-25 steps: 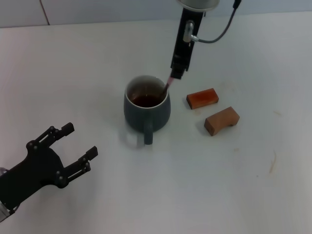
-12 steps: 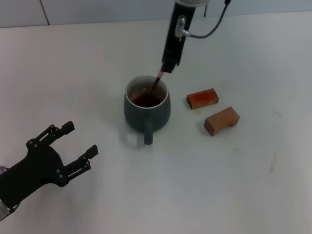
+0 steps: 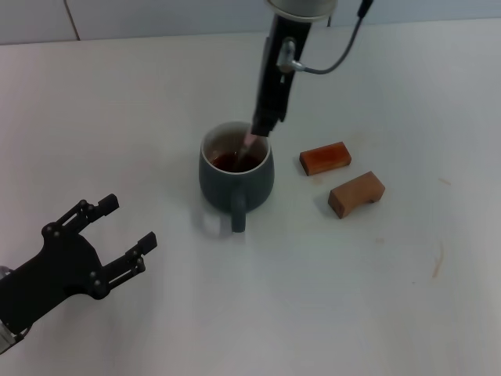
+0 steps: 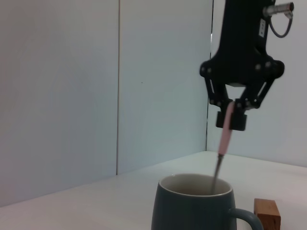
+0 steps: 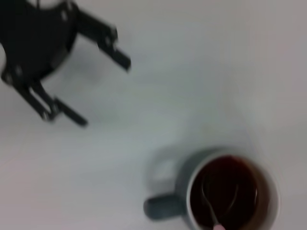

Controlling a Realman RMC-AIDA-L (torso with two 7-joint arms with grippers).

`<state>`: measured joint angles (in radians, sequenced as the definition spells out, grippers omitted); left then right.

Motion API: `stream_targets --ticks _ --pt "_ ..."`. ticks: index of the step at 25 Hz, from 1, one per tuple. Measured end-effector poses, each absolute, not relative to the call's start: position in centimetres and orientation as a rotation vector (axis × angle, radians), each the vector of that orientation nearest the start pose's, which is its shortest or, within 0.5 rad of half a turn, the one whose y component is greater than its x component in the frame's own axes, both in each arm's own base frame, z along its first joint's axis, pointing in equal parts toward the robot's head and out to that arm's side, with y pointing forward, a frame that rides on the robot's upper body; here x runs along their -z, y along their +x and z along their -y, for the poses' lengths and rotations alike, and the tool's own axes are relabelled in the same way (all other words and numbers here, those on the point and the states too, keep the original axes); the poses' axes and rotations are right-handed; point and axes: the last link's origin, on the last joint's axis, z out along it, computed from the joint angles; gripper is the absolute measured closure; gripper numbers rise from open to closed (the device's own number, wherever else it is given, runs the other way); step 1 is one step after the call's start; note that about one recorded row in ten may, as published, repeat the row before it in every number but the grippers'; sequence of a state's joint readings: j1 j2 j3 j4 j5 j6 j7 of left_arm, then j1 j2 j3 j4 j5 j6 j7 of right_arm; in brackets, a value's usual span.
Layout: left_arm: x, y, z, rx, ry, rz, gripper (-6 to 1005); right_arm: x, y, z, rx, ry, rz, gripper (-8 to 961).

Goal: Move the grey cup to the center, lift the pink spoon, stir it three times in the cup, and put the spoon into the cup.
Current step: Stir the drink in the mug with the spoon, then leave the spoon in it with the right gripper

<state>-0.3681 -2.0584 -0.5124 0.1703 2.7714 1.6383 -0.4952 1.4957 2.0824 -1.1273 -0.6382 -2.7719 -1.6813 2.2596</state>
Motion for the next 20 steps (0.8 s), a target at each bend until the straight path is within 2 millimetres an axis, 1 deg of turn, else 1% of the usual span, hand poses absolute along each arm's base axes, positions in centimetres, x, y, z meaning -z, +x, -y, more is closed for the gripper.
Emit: stream_targets --ticks 1,3,6,8,11,15,17,20 --pt "3.6 -33.3 -22.8 0.856 -2.332 0.399 186 3.8 -0.1 -41.3 0.893 -2.884 -0.247 825" --pt "3.6 -33.2 -22.8 0.857 -2.331 0.4 186 3.7 0.0 -41.5 0.885 -2.866 -0.253 824" --pt "3.6 -33.2 -22.8 0.858 -2.329 0.4 186 3.5 0.6 -42.1 0.922 -2.802 -0.274 824" --pt "3.6 -33.2 -22.9 0.859 -2.329 0.4 186 3.4 0.8 -42.0 0.947 -2.797 -0.279 824" --pt "3.6 -33.2 -22.9 0.861 -2.329 0.395 186 3.3 0.9 -41.6 0.979 -2.811 -0.285 824" --pt "3.7 -33.1 -22.9 0.863 -2.329 0.394 186 3.5 0.7 -41.3 0.976 -2.841 -0.27 824" --pt "3.7 -33.1 -22.9 0.864 -2.329 0.394 186 3.9 0.3 -41.0 0.925 -2.885 -0.259 824" --pt "3.7 -33.1 -22.9 0.865 -2.329 0.394 186 3.9 0.1 -41.3 0.883 -2.886 -0.255 823"
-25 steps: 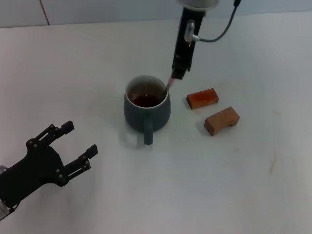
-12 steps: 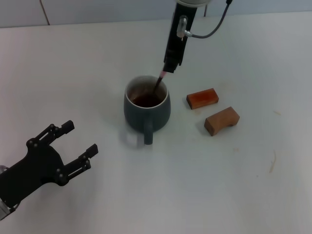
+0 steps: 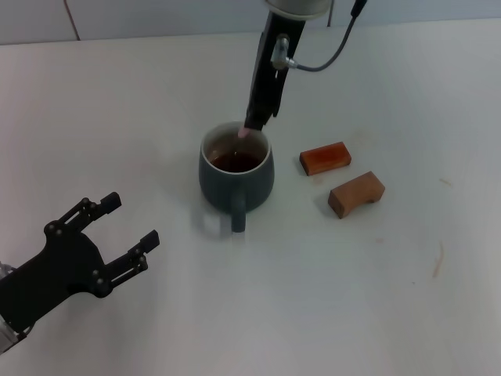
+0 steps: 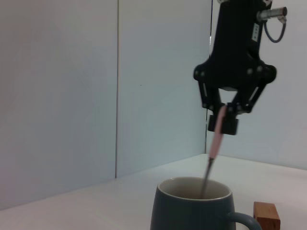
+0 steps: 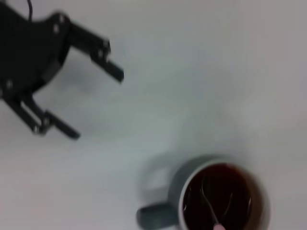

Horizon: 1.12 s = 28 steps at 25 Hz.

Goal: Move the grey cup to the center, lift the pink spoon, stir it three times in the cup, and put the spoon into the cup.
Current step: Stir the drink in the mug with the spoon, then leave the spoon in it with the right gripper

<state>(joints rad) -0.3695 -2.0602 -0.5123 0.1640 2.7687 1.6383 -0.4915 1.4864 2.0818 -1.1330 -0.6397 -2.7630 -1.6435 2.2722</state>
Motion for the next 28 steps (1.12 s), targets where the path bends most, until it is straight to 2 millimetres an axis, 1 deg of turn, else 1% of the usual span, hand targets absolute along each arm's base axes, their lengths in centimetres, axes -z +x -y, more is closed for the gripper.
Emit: stream_targets --ticks 2,6,10,19,24,27,28 --pt "3.7 -33.0 -22.9 0.869 -2.33 0.393 186 3.9 0.2 -41.6 0.868 -2.868 -0.265 823" --pt "3.7 -32.9 -22.9 0.872 -2.329 0.391 187 3.5 0.9 -41.9 0.93 -2.81 -0.284 823" --pt "3.7 -32.9 -22.9 0.871 -2.329 0.389 187 3.6 1.0 -41.8 0.94 -2.811 -0.29 823" --pt "3.7 -33.0 -22.9 0.871 -2.329 0.391 187 3.8 1.0 -41.9 0.914 -2.803 -0.326 822" --pt "3.7 -33.0 -22.9 0.871 -2.327 0.392 187 4.0 1.3 -41.9 0.868 -2.812 -0.358 822" --pt "3.7 -33.0 -22.9 0.871 -2.327 0.391 186 3.8 1.6 -41.8 0.759 -2.848 -0.381 695" --pt "3.7 -33.0 -22.9 0.871 -2.327 0.391 186 3.8 1.6 -41.8 0.759 -2.848 -0.381 652"
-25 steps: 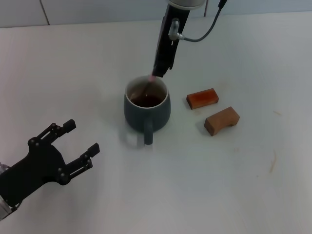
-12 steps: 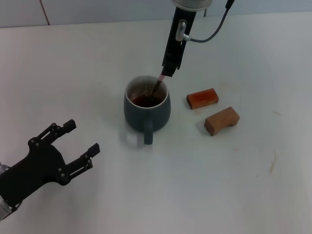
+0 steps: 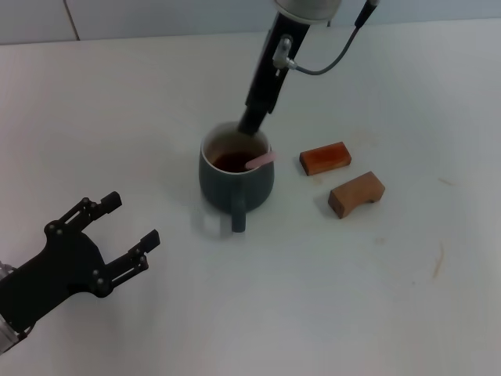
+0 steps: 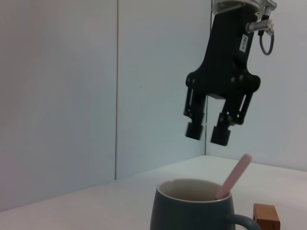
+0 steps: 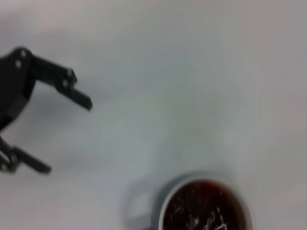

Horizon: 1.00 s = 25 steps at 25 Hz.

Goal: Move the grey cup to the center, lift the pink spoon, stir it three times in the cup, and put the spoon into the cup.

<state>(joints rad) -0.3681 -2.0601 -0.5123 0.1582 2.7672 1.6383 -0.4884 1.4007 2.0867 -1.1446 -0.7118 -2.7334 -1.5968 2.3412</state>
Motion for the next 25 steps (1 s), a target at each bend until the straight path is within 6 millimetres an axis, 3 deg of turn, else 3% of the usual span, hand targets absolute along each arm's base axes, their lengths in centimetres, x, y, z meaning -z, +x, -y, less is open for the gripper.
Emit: stream_targets --ticks 6,7,8,9,12,13,14,17,18,19,22,23,25 --pt "3.7 -33.0 -22.9 0.871 -2.327 0.391 187 1.6 1.6 -41.1 0.376 -2.918 -0.343 445" --pt "3.7 -33.0 -22.9 0.871 -2.327 0.392 187 1.1 1.8 -40.9 0.304 -2.925 -0.334 437" --pt "3.7 -33.0 -22.9 0.872 -2.327 0.395 187 -0.2 2.3 -40.5 0.121 -2.926 -0.313 430" --pt "3.7 -33.0 -22.9 0.872 -2.327 0.396 187 -0.2 2.3 -40.5 0.121 -2.926 -0.313 422" --pt "3.7 -33.0 -22.9 0.873 -2.327 0.399 186 -2.0 3.2 -40.0 -0.154 -2.902 -0.298 399" --pt "3.7 -33.0 -22.9 0.874 -2.327 0.4 186 -3.2 4.3 -39.8 -0.371 -2.863 -0.323 391" --pt "3.7 -33.0 -22.9 0.872 -2.327 0.4 186 -3.2 4.3 -39.8 -0.371 -2.863 -0.323 383" --pt "3.7 -33.0 -22.9 0.874 -2.327 0.398 186 -4.8 7.0 -39.7 -0.642 -2.795 -0.354 360" --pt "3.7 -33.0 -22.9 0.872 -2.329 0.398 186 -5.6 9.2 -39.5 -0.786 -2.739 -0.362 352" --pt "3.7 -33.0 -22.9 0.872 -2.33 0.397 186 -5.6 9.2 -39.5 -0.786 -2.739 -0.362 345" --pt "3.6 -33.0 -22.9 0.872 -2.331 0.396 186 -6.3 13.1 -38.7 -0.971 -2.616 -0.325 321" --pt "3.6 -33.1 -22.9 0.872 -2.331 0.395 186 -6.5 15.6 -37.6 -1.085 -2.52 -0.271 314" --pt "3.6 -33.1 -22.9 0.872 -2.332 0.394 186 -6.5 16.7 -37.0 -1.129 -2.478 -0.246 298"
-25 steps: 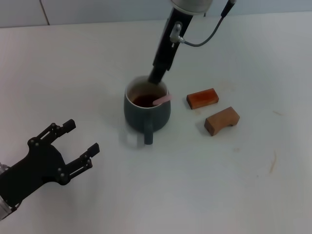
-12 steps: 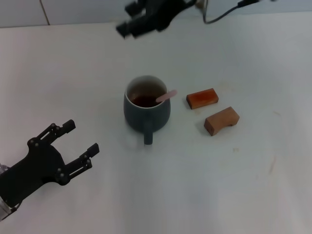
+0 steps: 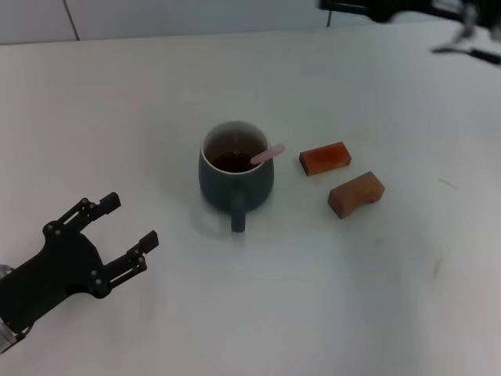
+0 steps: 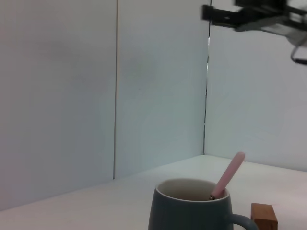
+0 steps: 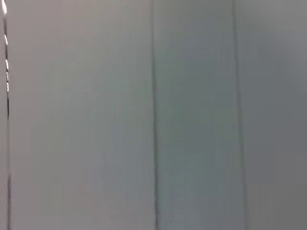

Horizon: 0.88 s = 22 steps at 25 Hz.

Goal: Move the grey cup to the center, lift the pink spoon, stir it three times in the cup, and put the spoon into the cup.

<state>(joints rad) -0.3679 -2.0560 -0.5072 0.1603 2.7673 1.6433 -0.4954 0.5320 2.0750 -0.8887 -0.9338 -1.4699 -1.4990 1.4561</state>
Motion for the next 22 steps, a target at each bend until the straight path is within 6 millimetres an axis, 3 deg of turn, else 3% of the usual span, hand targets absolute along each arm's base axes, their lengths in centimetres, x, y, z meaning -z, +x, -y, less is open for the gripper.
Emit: stream_targets --ticks 3,6,8,9,13,22 --pt "3.6 -33.1 -22.7 0.874 -2.334 0.394 186 -6.0 20.8 -34.2 -1.241 -2.336 -0.169 275" --pt "3.6 -33.0 -22.7 0.875 -2.336 0.394 187 -5.2 22.6 -33.1 -1.23 -2.304 -0.17 145" --pt "3.7 -33.0 -22.6 0.88 -2.341 0.392 187 -3.7 24.7 -31.9 -1.186 -2.289 -0.19 145" --pt "3.7 -33.0 -22.6 0.88 -2.341 0.392 187 -3.7 24.7 -31.9 -1.186 -2.289 -0.19 144" --pt "3.6 -32.8 -22.4 0.898 -2.34 0.384 187 -1.5 27.7 -30.7 -1.088 -2.319 -0.311 146" --pt "3.7 -32.8 -22.2 0.9 -2.353 0.379 186 1.4 29.8 -29.6 -0.92 -2.412 -0.444 149"
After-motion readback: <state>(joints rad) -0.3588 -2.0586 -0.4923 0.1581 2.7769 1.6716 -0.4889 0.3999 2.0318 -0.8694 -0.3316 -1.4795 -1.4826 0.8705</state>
